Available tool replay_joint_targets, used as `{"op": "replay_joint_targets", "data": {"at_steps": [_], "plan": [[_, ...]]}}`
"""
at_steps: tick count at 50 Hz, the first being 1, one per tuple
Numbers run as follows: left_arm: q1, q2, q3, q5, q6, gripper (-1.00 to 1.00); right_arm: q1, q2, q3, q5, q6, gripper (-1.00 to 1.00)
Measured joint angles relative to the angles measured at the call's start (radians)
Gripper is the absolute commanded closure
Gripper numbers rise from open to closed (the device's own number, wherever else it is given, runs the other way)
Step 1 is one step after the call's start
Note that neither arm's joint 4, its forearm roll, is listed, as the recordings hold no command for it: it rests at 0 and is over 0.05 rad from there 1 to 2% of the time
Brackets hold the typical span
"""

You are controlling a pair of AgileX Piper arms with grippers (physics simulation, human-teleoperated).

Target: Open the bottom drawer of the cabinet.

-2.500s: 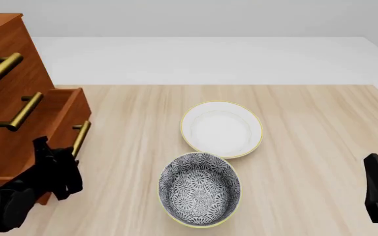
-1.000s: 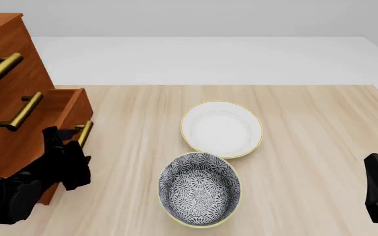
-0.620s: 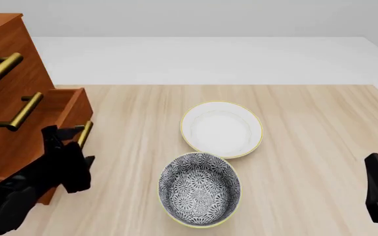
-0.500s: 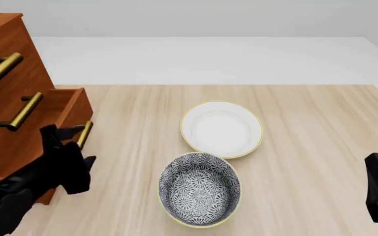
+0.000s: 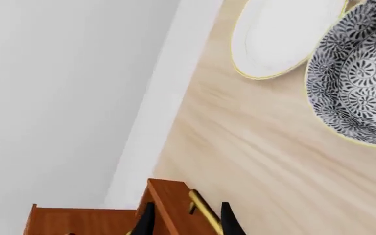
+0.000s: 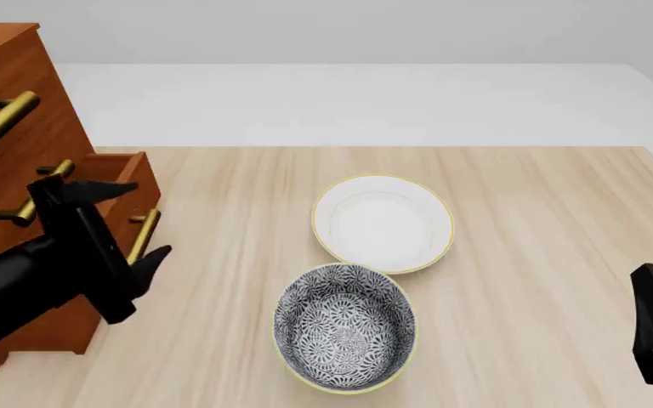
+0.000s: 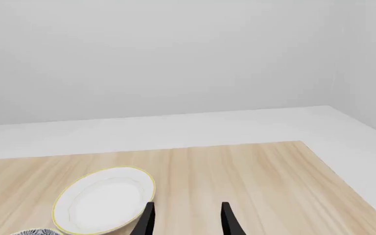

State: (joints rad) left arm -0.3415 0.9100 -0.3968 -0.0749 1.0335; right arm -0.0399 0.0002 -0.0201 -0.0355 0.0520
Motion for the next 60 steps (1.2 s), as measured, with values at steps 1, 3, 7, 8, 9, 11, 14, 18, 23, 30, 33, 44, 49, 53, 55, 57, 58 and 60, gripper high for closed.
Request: {"op": "replay_joint_targets", "data": {"at_steps": [1, 3, 7, 8, 9, 11, 14, 18, 23, 30, 33, 44, 49, 53, 55, 57, 58, 60], "plan": [[-0.006, -0.010, -0.015, 0.027, -0.018, -1.00, 0.000, 0.000, 0.000, 0.000, 0.000, -1.00], [-0.019, -0.028, -0.046, 0.080, -0.057, -1.00, 0.000, 0.000, 0.000, -0.001, 0.000, -1.00], [-0.038, -0.055, -0.118, 0.188, -0.146, -1.00, 0.000, 0.000, 0.001, -0.002, 0.001, -1.00], [-0.041, -0.059, -0.136, 0.213, -0.170, -1.00, 0.000, 0.000, 0.001, -0.003, 0.001, -1.00], [-0.042, -0.063, -0.155, 0.239, -0.194, -1.00, 0.000, 0.000, 0.001, -0.003, 0.001, -1.00], [-0.046, -0.070, -0.188, 0.287, -0.237, -1.00, 0.001, 0.000, 0.002, -0.004, 0.001, -1.00], [-0.047, -0.078, -0.240, 0.357, -0.306, -1.00, 0.001, 0.000, 0.003, -0.005, 0.001, -1.00], [-0.043, -0.083, -0.308, 0.443, -0.394, -1.00, 0.001, 0.000, 0.003, -0.005, 0.002, -1.00], [-0.029, -0.080, -0.392, 0.542, -0.503, -1.00, 0.002, 0.000, 0.004, -0.006, 0.002, -1.00], [0.012, -0.064, -0.483, 0.656, -0.624, -1.00, 0.002, 0.000, 0.004, -0.007, 0.003, -1.00], [0.033, -0.059, -0.519, 0.699, -0.668, -1.00, 0.003, 0.000, 0.004, -0.007, 0.004, -1.00], [0.089, -0.048, -0.611, 0.820, -0.818, -1.00, 0.004, 0.000, 0.003, -0.006, 0.007, -1.00], [0.116, -0.045, -0.633, 0.854, -0.860, -1.00, 0.005, 0.000, 0.002, -0.005, 0.009, -1.00], [0.138, -0.042, -0.642, 0.872, -0.891, -1.00, 0.005, 0.000, 0.002, -0.005, 0.010, -1.00], [0.149, -0.040, -0.643, 0.879, -0.903, -1.00, 0.005, 0.000, 0.001, -0.005, 0.011, -1.00], [0.161, -0.039, -0.644, 0.883, -0.914, -1.00, 0.005, 0.000, 0.001, -0.005, 0.011, -1.00], [0.166, -0.038, -0.644, 0.885, -0.919, -1.00, 0.006, 0.000, 0.001, -0.005, 0.012, -1.00], [0.177, -0.036, -0.641, 0.887, -0.930, -1.00, 0.006, 0.000, 0.000, -0.005, 0.012, -1.00]]}}
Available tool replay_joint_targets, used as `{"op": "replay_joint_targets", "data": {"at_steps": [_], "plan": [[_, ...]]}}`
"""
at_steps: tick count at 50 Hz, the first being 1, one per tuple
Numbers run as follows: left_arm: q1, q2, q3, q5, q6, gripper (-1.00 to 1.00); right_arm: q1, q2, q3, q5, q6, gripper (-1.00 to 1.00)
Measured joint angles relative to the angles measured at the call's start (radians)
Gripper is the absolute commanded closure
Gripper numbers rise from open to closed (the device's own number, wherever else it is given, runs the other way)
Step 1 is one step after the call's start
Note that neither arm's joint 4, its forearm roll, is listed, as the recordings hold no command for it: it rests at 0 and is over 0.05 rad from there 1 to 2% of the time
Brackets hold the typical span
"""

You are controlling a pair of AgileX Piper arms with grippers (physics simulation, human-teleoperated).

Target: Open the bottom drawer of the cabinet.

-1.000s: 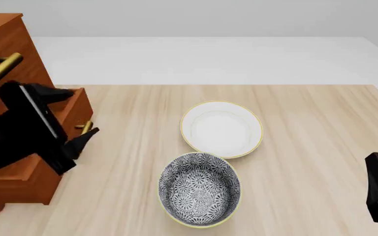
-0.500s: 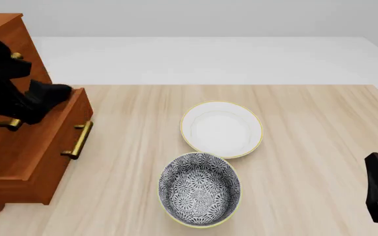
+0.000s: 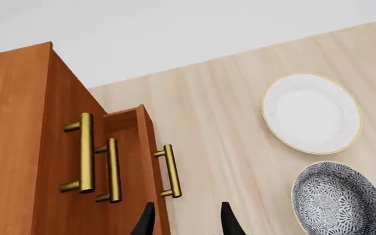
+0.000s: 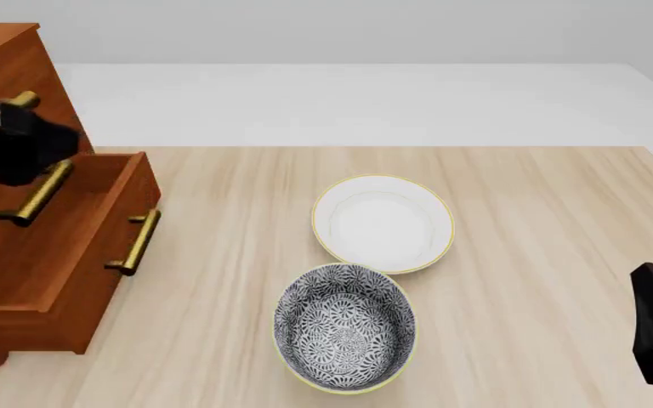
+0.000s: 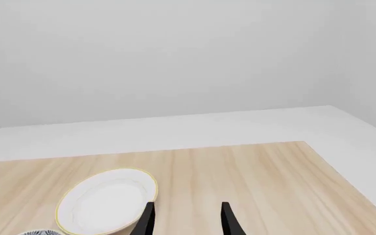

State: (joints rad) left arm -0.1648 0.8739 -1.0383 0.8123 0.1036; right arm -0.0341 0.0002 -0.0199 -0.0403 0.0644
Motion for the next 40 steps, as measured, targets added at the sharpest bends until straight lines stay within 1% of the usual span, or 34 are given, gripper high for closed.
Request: {"op": "replay_joint_targets", "data": {"at_steps": [16, 40], "plan": [[0.071, 0.016, 0.046, -0.011, -0.033, -1.00, 0.001, 0.000, -0.003, 0.000, 0.004, -1.00], [0.129, 0.047, 0.115, -0.056, -0.039, -1.00, 0.001, 0.000, -0.004, -0.001, 0.006, -1.00]]}}
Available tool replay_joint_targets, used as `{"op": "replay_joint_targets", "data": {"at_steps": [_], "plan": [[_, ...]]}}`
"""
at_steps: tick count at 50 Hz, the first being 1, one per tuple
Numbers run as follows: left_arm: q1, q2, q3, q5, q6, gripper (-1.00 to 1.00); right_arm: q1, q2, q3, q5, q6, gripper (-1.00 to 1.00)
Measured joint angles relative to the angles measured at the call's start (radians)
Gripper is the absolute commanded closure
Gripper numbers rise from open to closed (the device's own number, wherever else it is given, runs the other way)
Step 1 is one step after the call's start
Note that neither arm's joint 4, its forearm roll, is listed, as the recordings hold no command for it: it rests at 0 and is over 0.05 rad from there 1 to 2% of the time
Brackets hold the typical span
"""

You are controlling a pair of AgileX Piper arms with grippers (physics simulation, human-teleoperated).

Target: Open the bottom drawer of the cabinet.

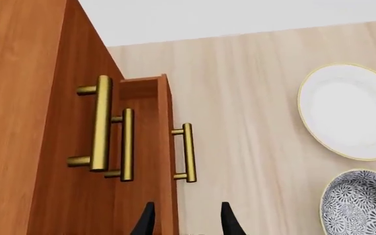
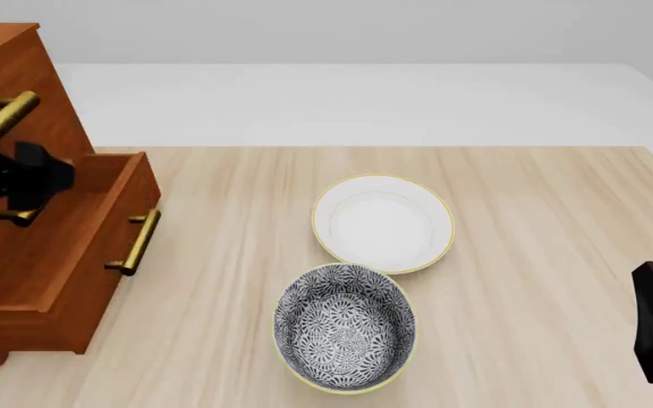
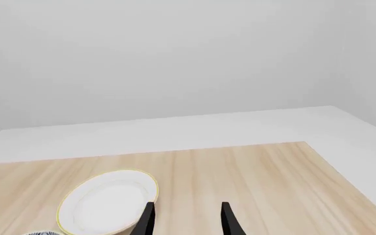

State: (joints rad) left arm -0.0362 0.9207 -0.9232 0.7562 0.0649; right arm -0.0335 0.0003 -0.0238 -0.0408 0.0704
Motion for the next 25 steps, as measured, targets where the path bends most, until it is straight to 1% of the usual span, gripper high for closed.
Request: {"op": "replay_joint_targets", "data": {"at_steps": [25], "plan": [[0.036, 0.055, 0.047, -0.063, -0.006, -1.00, 0.000, 0.000, 0.001, -0.001, 0.000, -1.00]]}}
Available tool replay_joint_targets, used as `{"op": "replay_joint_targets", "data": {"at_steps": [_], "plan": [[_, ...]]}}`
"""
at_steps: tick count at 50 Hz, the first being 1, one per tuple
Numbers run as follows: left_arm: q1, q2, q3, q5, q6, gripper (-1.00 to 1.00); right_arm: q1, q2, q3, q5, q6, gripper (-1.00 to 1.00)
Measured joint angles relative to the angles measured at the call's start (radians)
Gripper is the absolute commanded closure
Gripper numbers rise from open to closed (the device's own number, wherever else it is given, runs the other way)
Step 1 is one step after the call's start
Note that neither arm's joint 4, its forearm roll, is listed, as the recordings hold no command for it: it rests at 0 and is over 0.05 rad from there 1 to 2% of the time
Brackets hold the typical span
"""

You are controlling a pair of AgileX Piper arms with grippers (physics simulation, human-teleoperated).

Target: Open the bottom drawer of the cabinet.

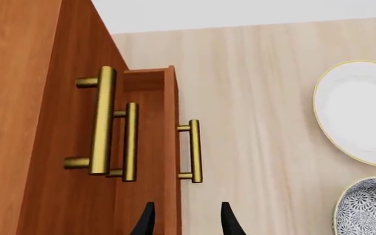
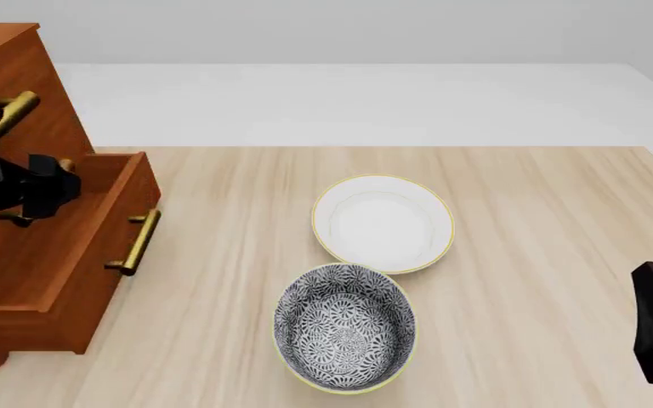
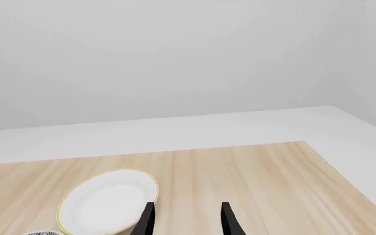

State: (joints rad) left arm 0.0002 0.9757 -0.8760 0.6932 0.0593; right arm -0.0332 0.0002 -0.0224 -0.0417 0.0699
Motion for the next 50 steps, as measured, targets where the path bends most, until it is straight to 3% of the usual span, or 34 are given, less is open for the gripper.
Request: {"op": "replay_joint_targets", "data": {"at_steps": [50], "plan": [[0.064, 0.122, 0.108, -0.165, 0.017, -1.00, 0.004, 0.000, 0.011, -0.002, -0.009, -1.00]]}}
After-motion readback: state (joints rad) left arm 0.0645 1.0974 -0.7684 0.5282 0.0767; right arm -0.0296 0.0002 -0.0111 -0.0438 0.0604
